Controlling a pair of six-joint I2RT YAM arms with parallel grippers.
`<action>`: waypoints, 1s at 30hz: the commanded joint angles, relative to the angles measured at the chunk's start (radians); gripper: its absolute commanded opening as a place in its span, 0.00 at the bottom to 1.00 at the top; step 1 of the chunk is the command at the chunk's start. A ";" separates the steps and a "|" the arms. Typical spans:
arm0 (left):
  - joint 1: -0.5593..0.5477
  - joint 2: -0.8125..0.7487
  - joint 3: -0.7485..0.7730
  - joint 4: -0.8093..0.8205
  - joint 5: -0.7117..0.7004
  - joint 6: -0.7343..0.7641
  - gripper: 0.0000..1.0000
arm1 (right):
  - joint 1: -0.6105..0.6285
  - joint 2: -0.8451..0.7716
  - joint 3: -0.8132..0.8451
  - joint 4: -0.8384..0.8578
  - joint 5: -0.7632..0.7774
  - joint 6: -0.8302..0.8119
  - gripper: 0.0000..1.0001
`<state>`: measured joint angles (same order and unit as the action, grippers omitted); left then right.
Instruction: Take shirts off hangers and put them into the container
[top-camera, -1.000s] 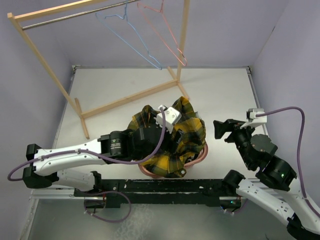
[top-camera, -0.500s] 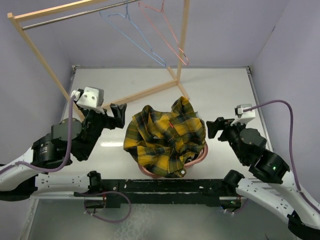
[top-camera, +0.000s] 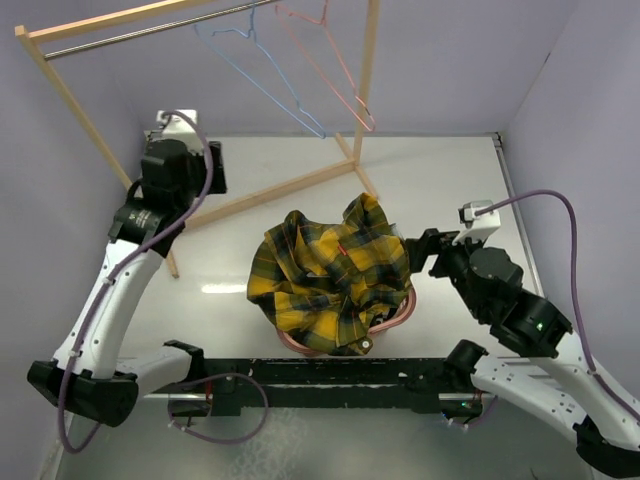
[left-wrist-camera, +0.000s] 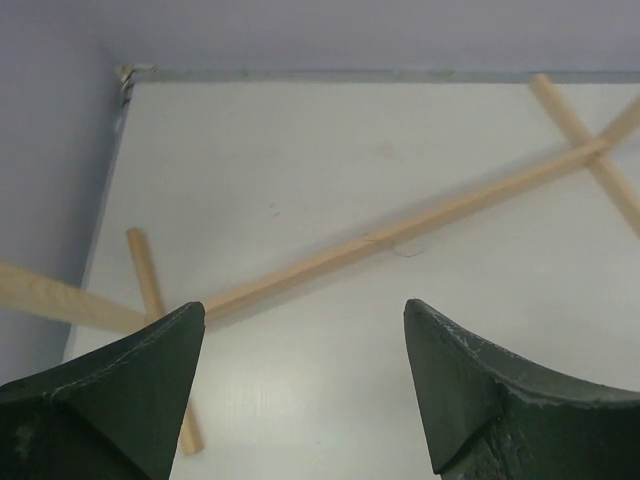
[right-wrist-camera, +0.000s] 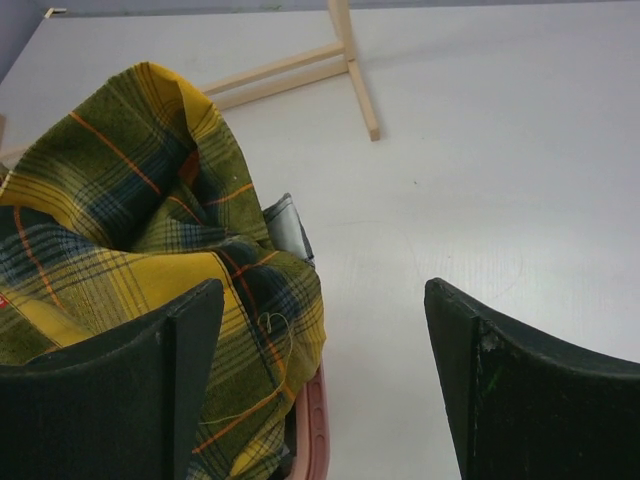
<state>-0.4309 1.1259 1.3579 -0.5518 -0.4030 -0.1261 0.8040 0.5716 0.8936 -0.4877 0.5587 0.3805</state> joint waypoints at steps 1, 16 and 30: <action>0.255 -0.056 -0.038 0.015 0.397 -0.139 0.84 | 0.000 0.047 0.065 -0.011 0.031 -0.012 0.84; 0.366 -0.391 -0.491 0.076 0.449 -0.245 0.96 | 0.000 0.036 -0.020 0.018 0.045 0.003 0.84; 0.366 -0.338 -0.450 -0.110 0.421 -0.270 0.98 | 0.000 -0.026 -0.135 -0.031 0.060 0.079 0.84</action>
<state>-0.0700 0.8318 0.8902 -0.6563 0.0326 -0.4019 0.8040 0.5922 0.7769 -0.5186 0.5838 0.4164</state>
